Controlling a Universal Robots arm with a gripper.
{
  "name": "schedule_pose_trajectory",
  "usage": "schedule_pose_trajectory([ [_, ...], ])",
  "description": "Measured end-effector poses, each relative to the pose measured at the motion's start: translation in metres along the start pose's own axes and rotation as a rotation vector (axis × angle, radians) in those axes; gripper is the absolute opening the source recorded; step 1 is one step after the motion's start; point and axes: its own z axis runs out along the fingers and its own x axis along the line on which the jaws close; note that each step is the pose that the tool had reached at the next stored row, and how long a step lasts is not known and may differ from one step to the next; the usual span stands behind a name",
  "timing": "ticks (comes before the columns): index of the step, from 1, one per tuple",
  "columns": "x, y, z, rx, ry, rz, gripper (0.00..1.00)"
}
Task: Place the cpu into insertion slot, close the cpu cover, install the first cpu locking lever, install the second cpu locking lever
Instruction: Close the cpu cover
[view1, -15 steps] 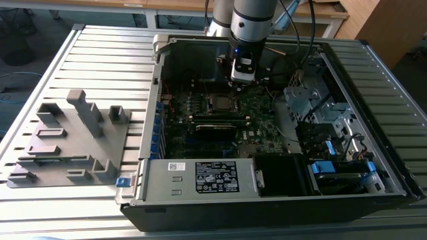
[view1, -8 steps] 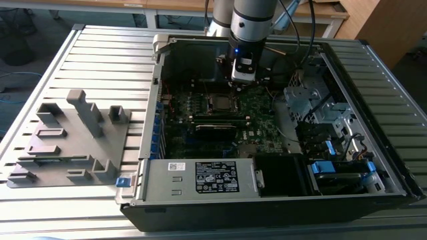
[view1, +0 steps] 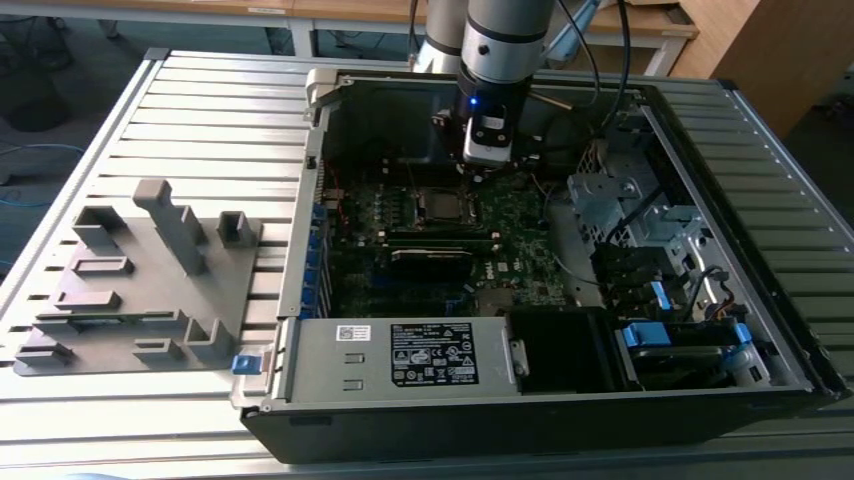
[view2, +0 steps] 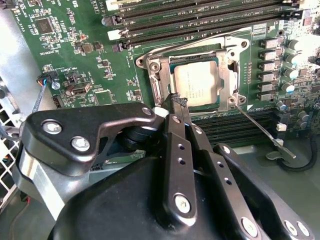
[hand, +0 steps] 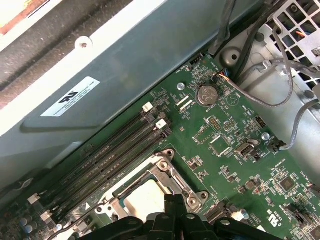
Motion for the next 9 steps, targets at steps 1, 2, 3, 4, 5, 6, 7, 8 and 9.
schedule_pose_trajectory([
  [1, 0.0, 0.0, 0.0, 0.0, 0.0001, -0.005, 0.11],
  [2, 0.0, 0.0, 0.0, 0.0001, 0.0002, -0.012, 0.11],
  [3, 0.0, 0.0, 0.0, 0.0001, 0.0003, -0.017, 0.11],
  [4, 0.0, 0.0, 0.0, 0.0002, 0.0003, -0.019, 0.11],
  [5, 0.0, 0.0, 0.0, 0.0002, 0.0003, -0.019, 0.11],
  [6, 0.0, 0.0, 0.0, 0.0001, 0.0004, -0.019, 0.11],
  [7, 0.0, 0.0, 0.0, 0.0002, 0.0003, -0.019, 0.11],
  [8, 0.0, 0.0, 0.0, 0.0001, 0.0003, -0.019, 0.11],
  [9, 0.0, 0.0, 0.0, 0.0002, 0.0004, -0.019, 0.11],
])
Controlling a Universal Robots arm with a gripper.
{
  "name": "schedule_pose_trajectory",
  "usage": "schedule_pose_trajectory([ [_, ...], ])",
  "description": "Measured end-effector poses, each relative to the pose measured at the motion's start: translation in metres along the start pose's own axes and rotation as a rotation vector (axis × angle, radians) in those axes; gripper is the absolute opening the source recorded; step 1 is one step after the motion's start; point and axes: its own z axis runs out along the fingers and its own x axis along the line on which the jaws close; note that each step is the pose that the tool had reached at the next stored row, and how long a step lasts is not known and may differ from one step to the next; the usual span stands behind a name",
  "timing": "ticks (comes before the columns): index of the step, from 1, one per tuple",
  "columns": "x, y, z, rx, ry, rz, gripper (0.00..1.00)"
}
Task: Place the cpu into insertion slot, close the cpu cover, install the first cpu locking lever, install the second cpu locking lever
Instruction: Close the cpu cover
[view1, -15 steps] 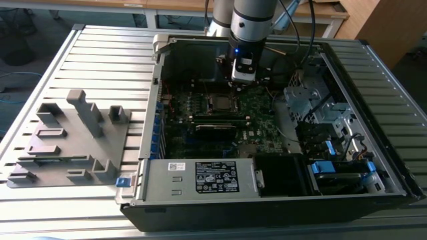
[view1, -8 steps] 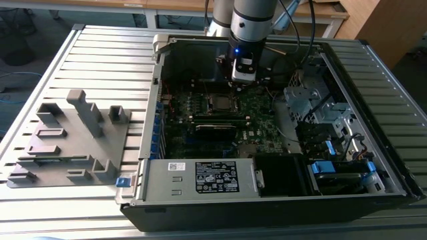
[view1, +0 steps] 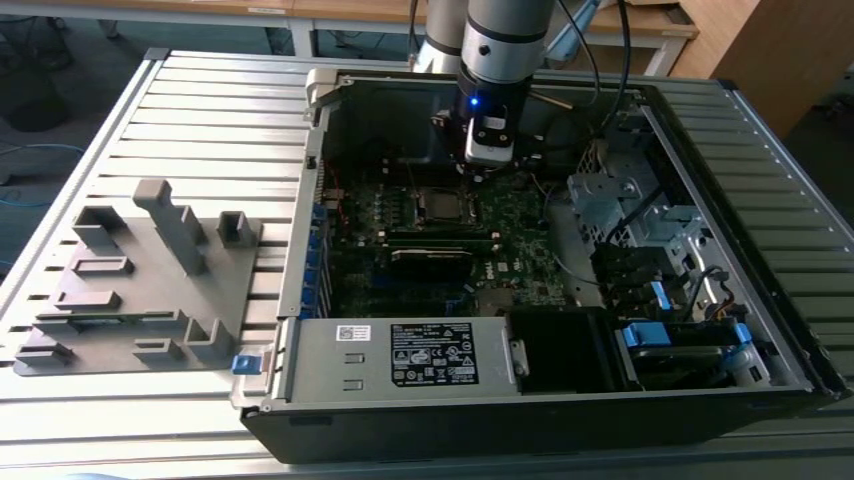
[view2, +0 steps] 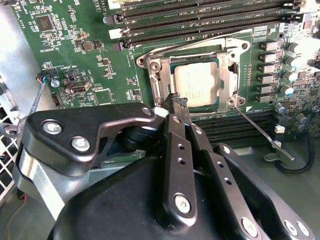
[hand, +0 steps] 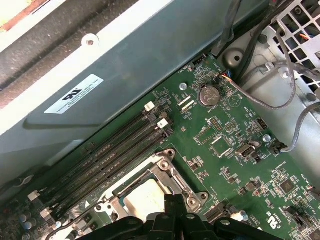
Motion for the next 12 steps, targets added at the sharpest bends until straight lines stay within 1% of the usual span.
schedule_pose_trajectory([
  [2, 0.0, 0.0, 0.0, 0.0, 0.0, -0.003, 0.11],
  [5, 0.0, 0.0, 0.0, 0.0002, 0.0003, -0.019, 0.11],
  [12, 0.0, 0.0, 0.0, 0.0002, 0.0004, -0.021, 0.11],
])
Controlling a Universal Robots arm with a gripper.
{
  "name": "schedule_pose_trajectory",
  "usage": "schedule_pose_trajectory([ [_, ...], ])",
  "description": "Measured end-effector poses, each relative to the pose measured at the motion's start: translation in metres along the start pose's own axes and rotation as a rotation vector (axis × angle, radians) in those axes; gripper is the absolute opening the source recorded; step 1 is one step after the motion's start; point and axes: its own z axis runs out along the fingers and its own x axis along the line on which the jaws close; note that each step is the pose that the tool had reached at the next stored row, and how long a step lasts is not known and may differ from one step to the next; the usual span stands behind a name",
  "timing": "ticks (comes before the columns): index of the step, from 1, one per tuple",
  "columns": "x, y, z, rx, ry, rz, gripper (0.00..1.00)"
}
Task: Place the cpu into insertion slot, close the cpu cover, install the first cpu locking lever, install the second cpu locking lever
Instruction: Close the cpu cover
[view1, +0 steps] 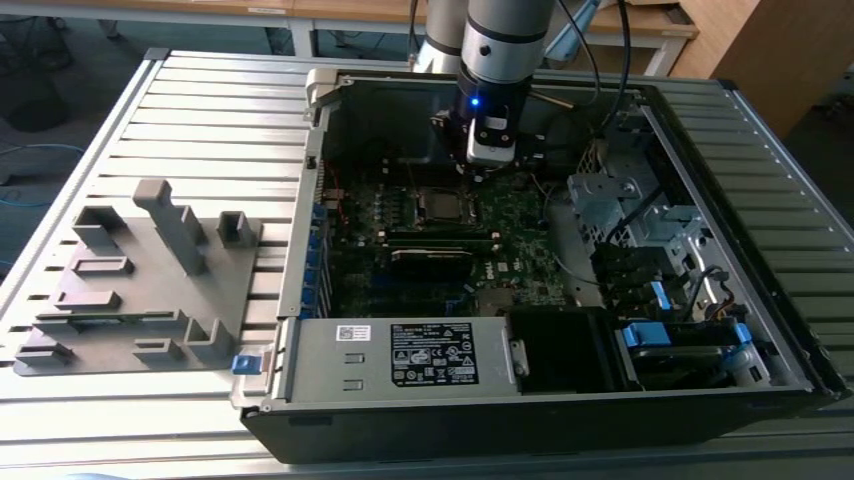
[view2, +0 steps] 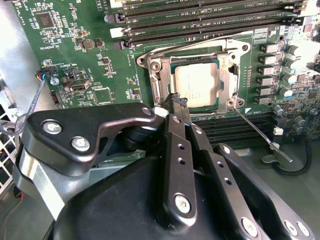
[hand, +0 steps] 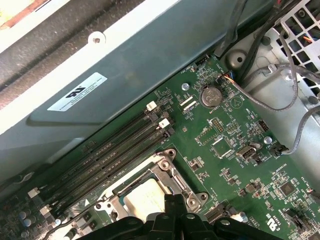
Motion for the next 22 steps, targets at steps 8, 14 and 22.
schedule_pose_trajectory([
  [8, 0.0, 0.0, 0.0002, 0.0, 0.0, -0.003, 0.11],
  [14, 0.0, 0.0, 0.0013, 0.0049, -0.0018, -0.078, 0.11],
  [22, 0.0, -0.0001, 0.0051, 0.007, -0.0006, -0.214, 0.11],
])
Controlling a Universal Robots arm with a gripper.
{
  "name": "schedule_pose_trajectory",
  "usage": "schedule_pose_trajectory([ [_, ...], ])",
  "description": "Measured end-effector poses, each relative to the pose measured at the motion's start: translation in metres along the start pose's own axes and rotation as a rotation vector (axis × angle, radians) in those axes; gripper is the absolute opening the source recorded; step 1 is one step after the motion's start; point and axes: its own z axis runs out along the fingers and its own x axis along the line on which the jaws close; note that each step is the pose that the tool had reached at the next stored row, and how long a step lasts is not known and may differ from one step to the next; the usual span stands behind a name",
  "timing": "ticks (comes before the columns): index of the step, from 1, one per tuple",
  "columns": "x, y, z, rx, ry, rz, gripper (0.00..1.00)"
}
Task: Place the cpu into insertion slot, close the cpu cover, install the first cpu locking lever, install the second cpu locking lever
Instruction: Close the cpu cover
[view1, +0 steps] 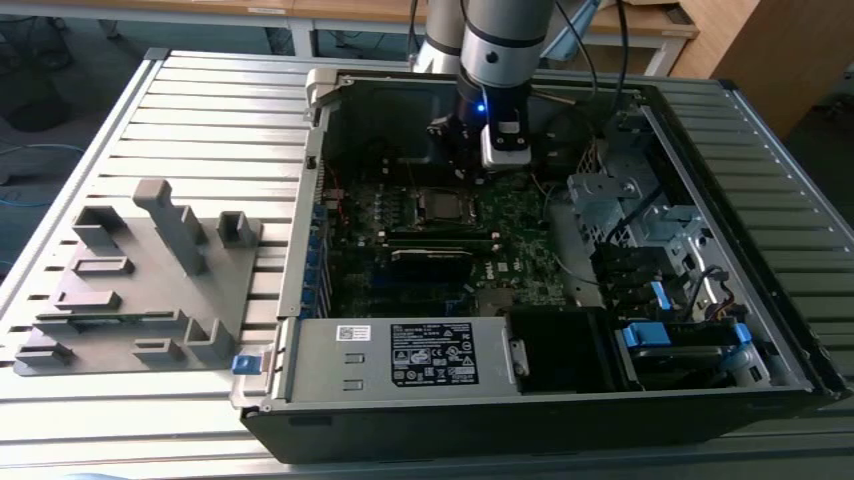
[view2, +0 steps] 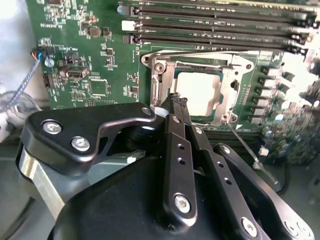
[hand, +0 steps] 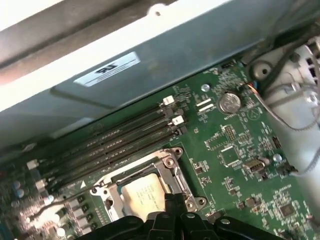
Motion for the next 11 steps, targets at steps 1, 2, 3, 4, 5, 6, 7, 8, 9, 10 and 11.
schedule_pose_trajectory([
  [1, 0.0, 0.0, 0.0006, 0.0001, 0.0002, -0.017, 0.11],
  [2, 0.0, 0.0, 0.0011, 0.0002, 0.0004, -0.033, 0.11],
  [3, 0.0, 0.0, 0.0016, 0.0003, 0.0006, -0.05, 0.11],
  [4, 0.0, 0.0, 0.0022, 0.0004, 0.0008, -0.066, 0.11],
  [5, 0.0, 0.0, 0.0027, 0.0005, 0.001, -0.084, 0.11],
  [6, 0.0, 0.0, 0.0032, 0.0006, 0.0013, -0.102, 0.11],
  [7, 0.0, -0.0001, 0.0037, 0.0007, 0.0015, -0.121, 0.11],
  [8, 0.0, -0.0001, 0.0041, 0.0008, 0.0017, -0.139, 0.11],
  [9, 0.0, -0.0001, 0.0045, 0.0009, 0.0018, -0.156, 0.11],
  [10, 0.0, -0.0001, 0.0049, 0.001, 0.002, -0.173, 0.11],
  [11, 0.0, -0.0001, 0.0054, 0.001, 0.0023, -0.19, 0.11],
])
